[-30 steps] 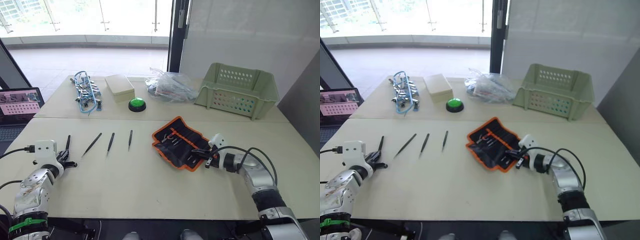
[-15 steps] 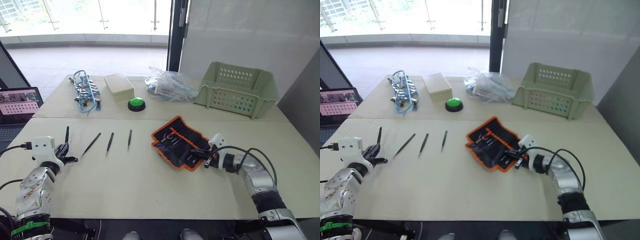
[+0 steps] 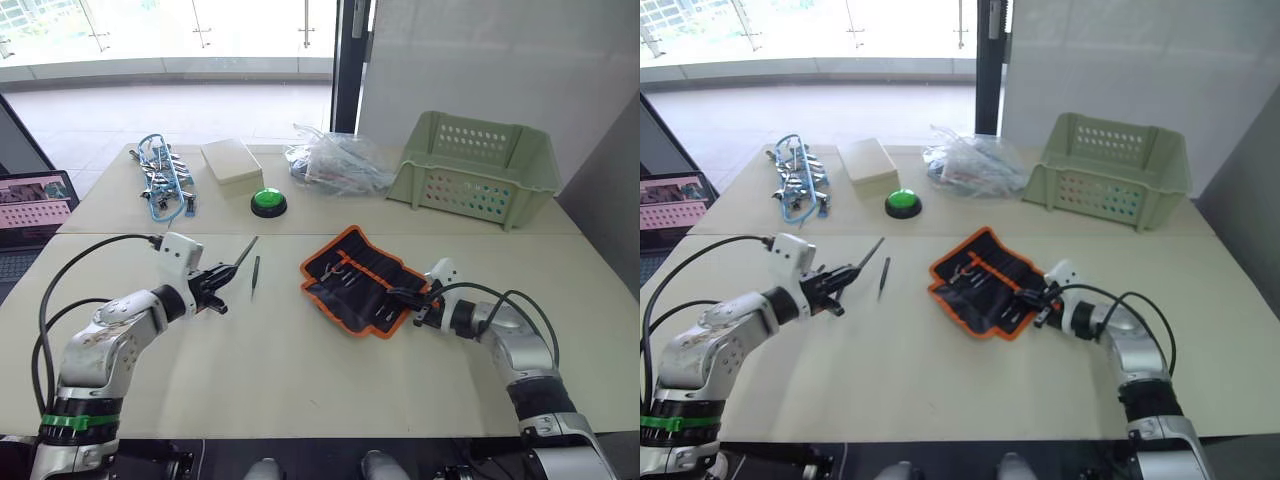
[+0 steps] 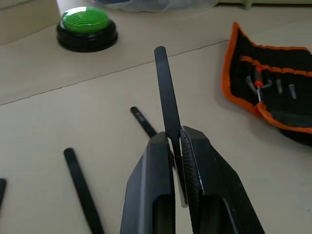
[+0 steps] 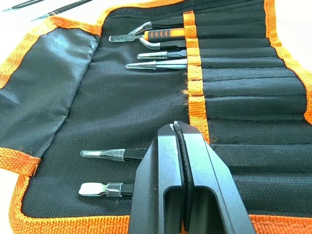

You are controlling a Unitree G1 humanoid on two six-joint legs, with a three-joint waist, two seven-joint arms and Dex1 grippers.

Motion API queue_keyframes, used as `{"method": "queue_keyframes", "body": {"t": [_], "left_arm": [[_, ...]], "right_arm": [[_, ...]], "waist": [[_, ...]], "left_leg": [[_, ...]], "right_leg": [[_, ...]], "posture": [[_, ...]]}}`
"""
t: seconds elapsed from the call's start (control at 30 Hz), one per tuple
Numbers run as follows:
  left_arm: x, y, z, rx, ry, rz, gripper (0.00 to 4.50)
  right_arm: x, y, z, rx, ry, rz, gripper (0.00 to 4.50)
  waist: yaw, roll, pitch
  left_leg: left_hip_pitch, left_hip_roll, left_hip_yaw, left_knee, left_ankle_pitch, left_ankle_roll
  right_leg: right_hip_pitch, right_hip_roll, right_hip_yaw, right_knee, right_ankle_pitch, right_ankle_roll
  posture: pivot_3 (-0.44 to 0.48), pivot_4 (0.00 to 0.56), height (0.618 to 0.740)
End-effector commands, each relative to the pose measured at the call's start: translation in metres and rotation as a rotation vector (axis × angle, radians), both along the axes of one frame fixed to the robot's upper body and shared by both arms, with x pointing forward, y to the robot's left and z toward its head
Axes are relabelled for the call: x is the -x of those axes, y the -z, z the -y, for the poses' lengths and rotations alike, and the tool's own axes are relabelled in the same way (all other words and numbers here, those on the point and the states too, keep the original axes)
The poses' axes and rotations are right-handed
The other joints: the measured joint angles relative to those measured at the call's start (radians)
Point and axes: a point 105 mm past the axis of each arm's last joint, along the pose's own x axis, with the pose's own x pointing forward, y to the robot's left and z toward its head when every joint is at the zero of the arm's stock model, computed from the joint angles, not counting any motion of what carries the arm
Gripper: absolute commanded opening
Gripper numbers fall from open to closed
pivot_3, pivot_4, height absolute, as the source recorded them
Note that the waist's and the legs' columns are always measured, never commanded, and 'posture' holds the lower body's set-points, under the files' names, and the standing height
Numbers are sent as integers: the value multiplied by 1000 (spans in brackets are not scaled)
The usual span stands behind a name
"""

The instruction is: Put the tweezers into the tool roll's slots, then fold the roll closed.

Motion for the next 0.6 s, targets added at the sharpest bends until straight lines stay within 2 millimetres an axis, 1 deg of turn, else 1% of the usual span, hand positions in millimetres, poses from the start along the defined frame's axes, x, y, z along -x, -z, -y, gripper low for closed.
{"method": "queue_keyframes", "body": {"t": [0.03,0.1,0.13,0.2,0.3,0.4,0.47,0.6], "left_arm": [[0,-10,29,-15,117,22,34],[0,-13,49,-18,187,17,34],[-1,-13,55,-19,204,14,34],[-3,-13,65,-26,231,-1,34],[-8,-6,84,-40,265,-49,34],[-14,1,106,-63,303,-96,34],[-15,1,118,-70,331,-118,34],[-16,7,132,-98,352,-179,34]], "right_arm": [[-5,-18,6,-26,12,45,0],[-6,-29,6,-90,12,66,0],[-6,-32,6,-104,11,71,0],[-7,-34,7,-94,13,76,0],[-10,-34,10,-75,31,86,0],[-11,-24,15,12,29,63,0],[-12,-18,17,15,38,43,0],[-11,1,21,87,47,-1,0]], "waist": [[-1,1,1],[0,1,1],[-1,1,1],[-1,1,1],[-3,1,1],[-2,1,2],[-2,1,2],[-6,1,1]], "left_leg": [[0,0,0,0,0,0],[0,0,0,0,0,0],[-1,0,0,0,0,0],[-1,0,0,0,0,0],[-1,0,0,0,0,0],[-1,0,0,1,1,0],[-2,-1,0,2,1,0],[-2,-1,0,3,1,-1]], "right_leg": [[0,0,0,0,0,0],[0,0,0,0,0,0],[0,0,0,0,0,0],[0,0,0,0,0,0],[-1,0,0,0,0,0],[0,0,0,1,0,0],[-1,0,0,1,0,0],[-1,0,0,1,0,0]], "posture": [[0,150,740],[0,150,740],[0,150,740],[0,150,740],[0,150,740],[0,150,740],[0,150,740],[0,150,740]]}}
